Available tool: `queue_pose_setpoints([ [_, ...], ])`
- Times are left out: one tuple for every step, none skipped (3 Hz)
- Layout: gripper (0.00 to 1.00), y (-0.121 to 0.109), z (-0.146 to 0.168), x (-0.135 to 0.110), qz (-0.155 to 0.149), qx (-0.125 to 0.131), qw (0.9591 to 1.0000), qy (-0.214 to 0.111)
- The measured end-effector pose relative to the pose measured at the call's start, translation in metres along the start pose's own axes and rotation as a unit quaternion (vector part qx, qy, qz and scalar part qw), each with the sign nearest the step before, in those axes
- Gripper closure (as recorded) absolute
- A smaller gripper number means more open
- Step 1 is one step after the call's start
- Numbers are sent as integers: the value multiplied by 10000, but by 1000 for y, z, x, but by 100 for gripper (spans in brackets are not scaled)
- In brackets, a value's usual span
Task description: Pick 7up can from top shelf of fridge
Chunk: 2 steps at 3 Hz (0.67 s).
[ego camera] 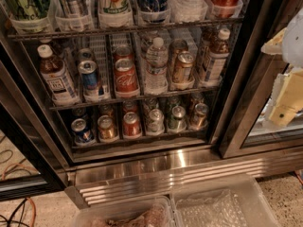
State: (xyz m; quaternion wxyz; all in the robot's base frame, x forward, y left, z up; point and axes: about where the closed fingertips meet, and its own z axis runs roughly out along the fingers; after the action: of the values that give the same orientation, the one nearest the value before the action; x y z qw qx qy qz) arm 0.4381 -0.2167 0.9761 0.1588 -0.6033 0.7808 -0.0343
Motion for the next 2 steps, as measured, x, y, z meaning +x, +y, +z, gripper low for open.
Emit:
queue_pose_setpoints([
  [0, 0, 0, 0, 0, 0, 10000, 0],
  [0, 1, 0, -4, 144, 21, 9995, -277],
])
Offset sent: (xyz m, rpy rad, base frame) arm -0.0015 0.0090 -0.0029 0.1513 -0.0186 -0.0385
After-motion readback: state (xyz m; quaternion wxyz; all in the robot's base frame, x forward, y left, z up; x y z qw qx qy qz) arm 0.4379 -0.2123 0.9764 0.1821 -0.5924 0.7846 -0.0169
